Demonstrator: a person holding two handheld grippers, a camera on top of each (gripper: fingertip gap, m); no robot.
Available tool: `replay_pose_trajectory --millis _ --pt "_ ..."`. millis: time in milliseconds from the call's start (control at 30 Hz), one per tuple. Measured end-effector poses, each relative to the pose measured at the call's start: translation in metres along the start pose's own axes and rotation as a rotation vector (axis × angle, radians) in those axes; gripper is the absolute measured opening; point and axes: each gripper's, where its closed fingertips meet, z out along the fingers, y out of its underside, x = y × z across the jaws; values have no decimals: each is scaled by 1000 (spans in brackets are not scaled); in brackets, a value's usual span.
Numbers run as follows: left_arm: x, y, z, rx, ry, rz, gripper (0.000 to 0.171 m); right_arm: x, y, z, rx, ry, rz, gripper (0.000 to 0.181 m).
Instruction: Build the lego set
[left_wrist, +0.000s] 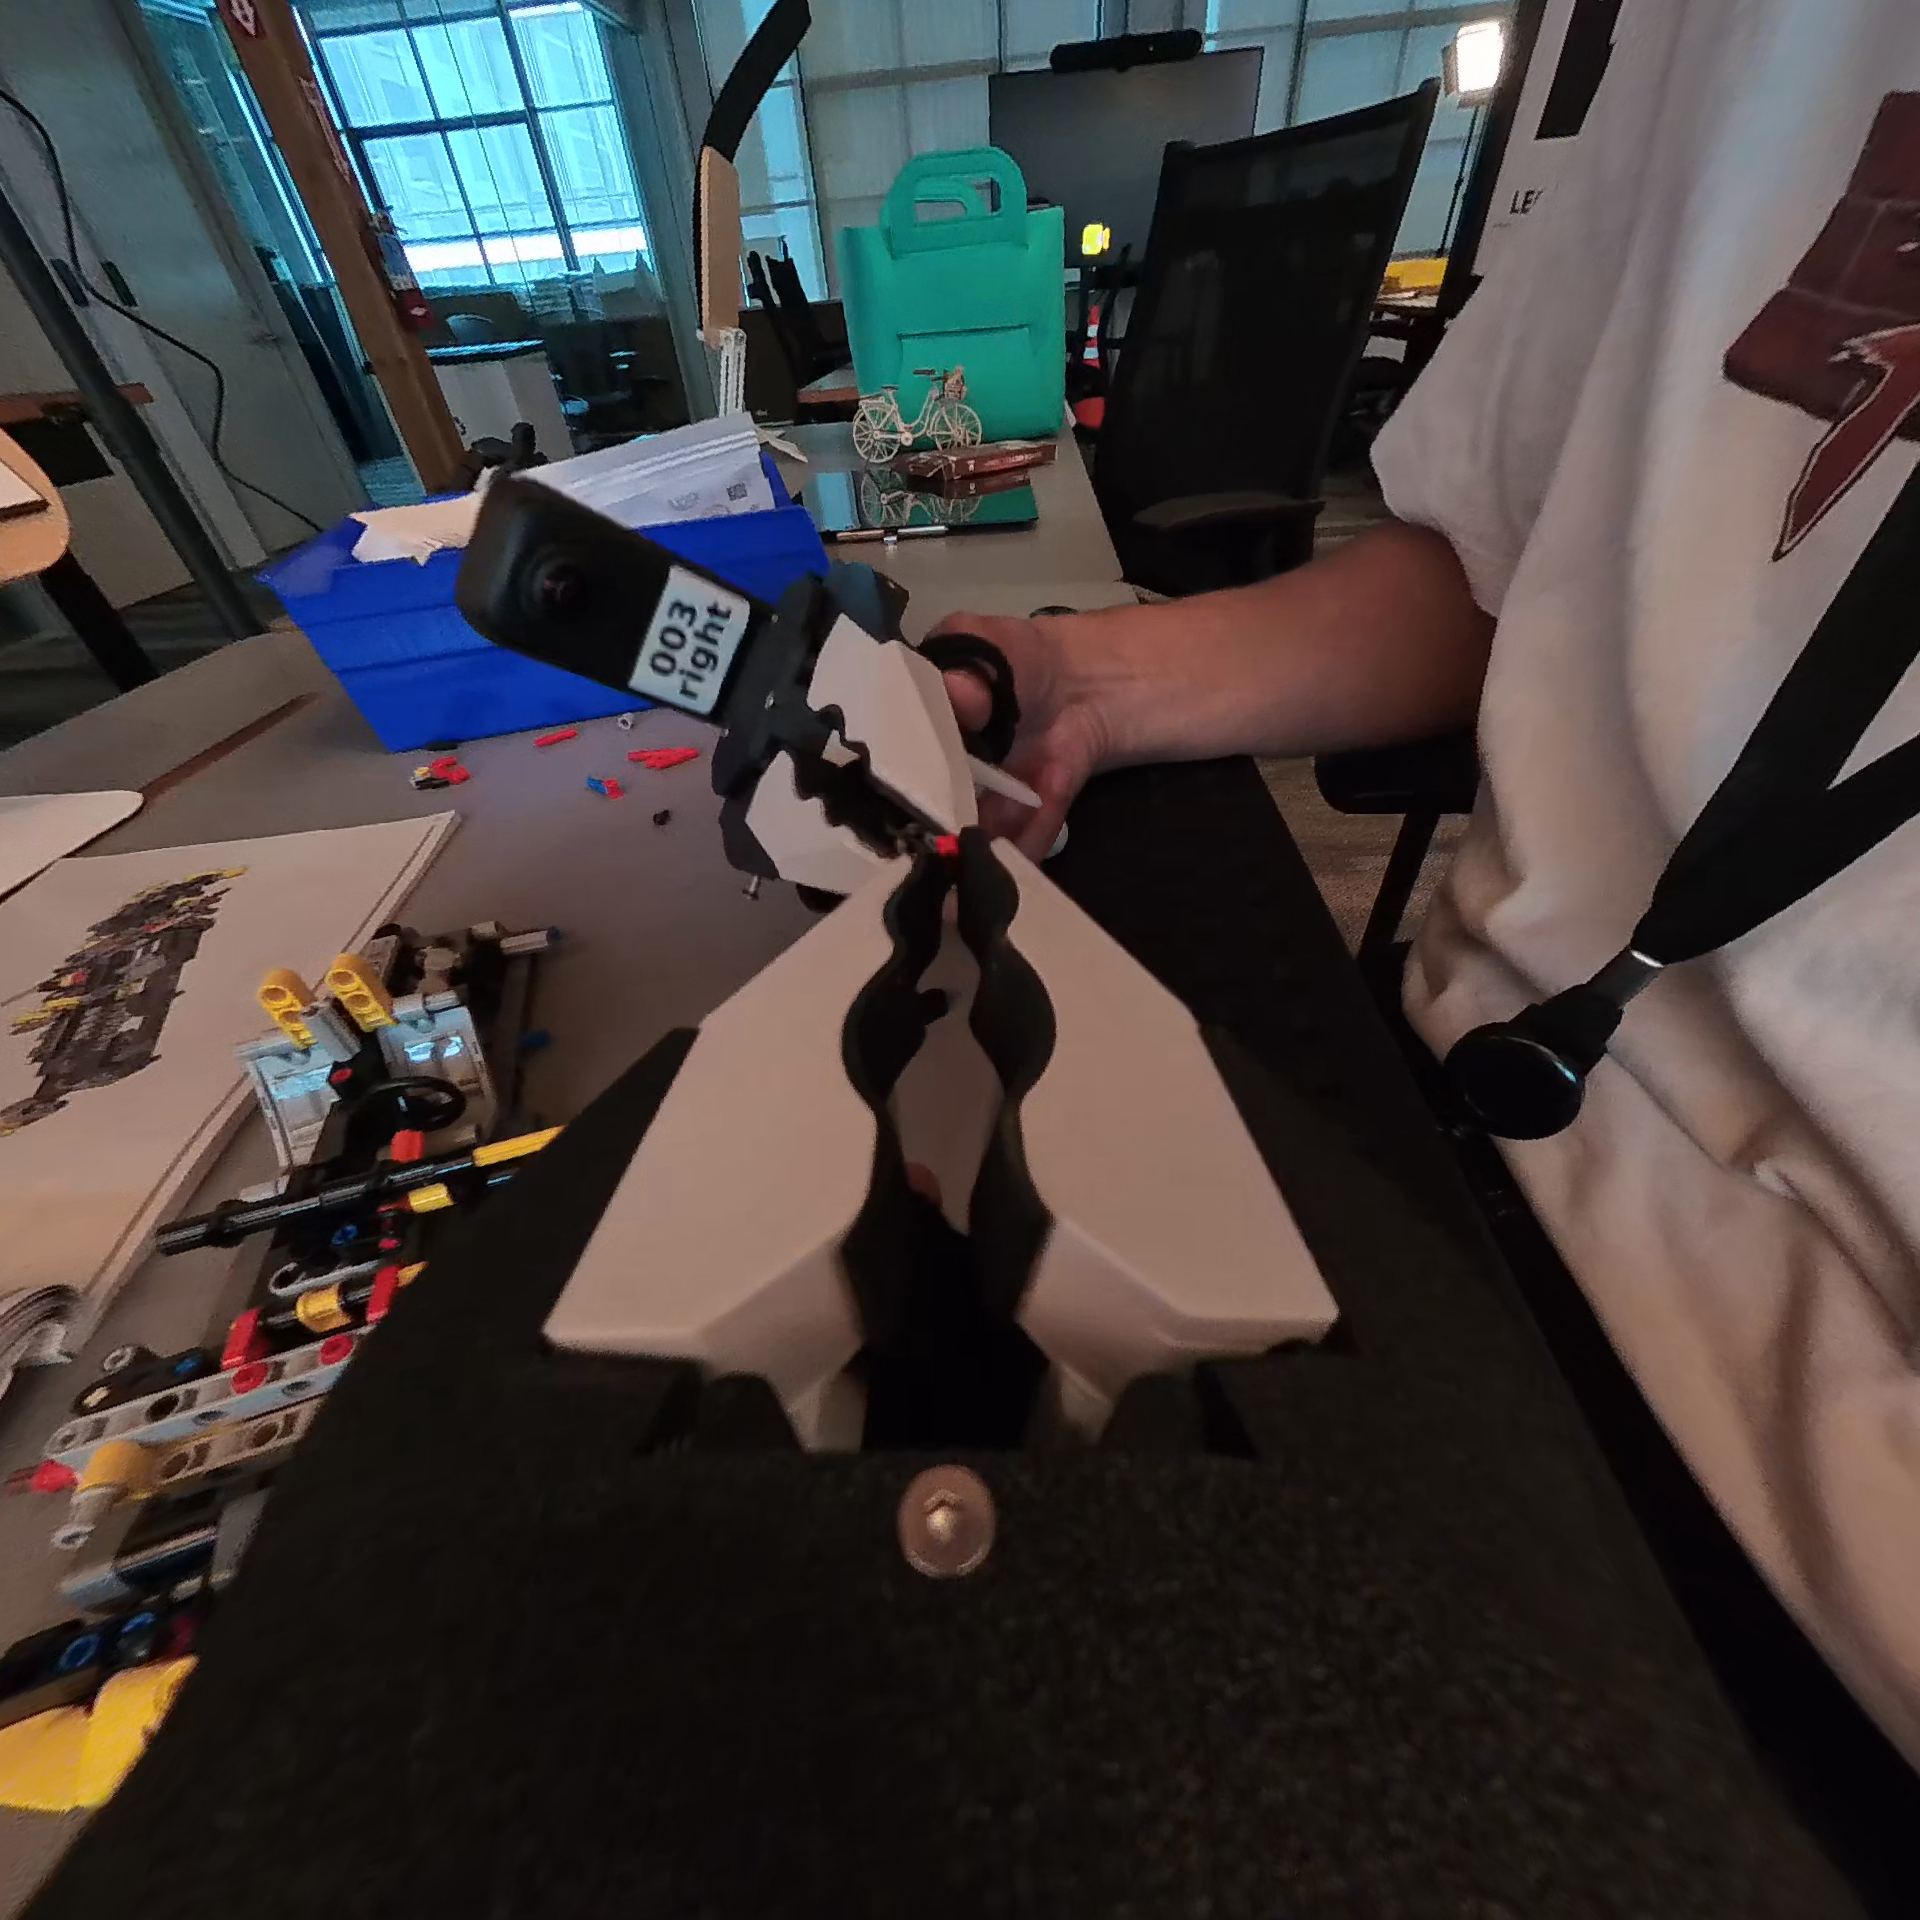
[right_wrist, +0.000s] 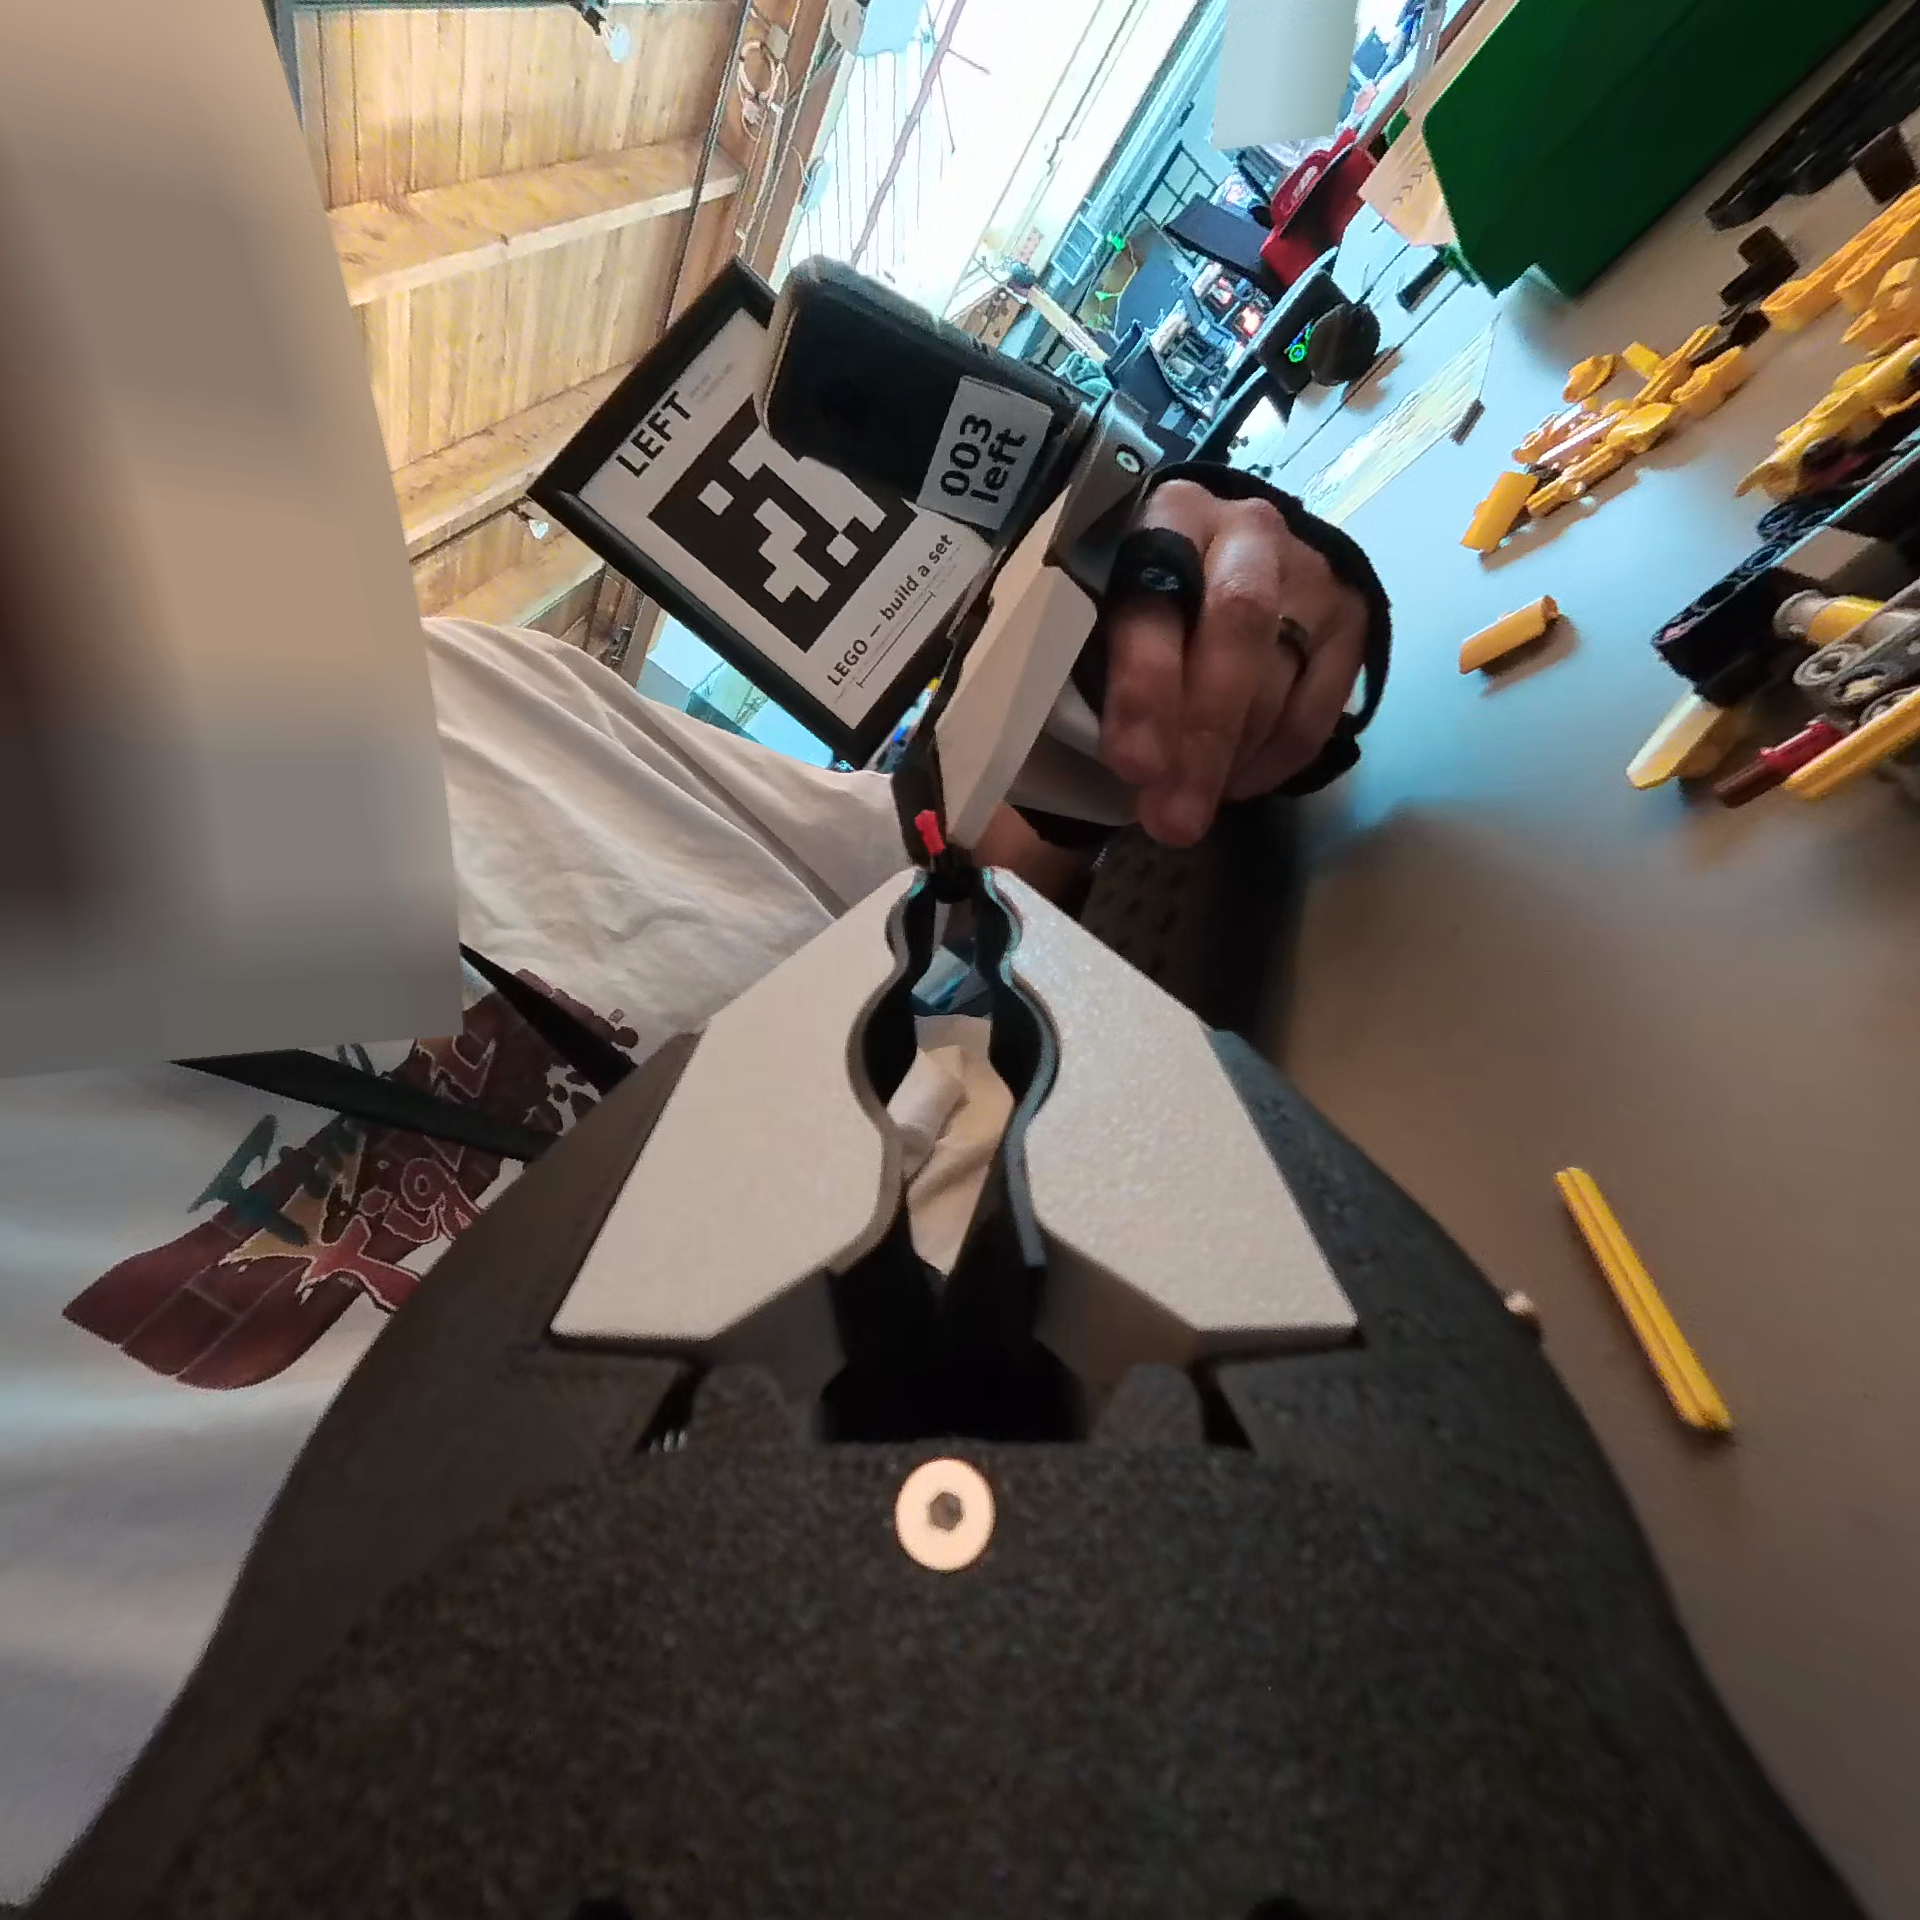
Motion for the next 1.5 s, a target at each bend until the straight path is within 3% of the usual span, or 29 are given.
replay_pose_trajectory --millis 233,600,700,800,1133,1500 --pt "2 -14 -3 83 36 -54 1 -14 -8 4 41 -92 -9 6" --pt "-12 -14 -5 70 -96 -22 5 -10 -22 -3 119 -35 -59 6" --pt "-16 -12 -5 61 -125 -15 25 -8 -22 -4 127 -21 -55 6" --pt "-10 -9 1 36 -97 -5 37 -13 -14 0 76 -101 22 6" --pt "16 -8 9 -2 29 70 18 -20 12 11 -110 -189 103 6" --pt "13 -2 10 -48 -37 157 13 -14 14 9 -125 -160 96 6"
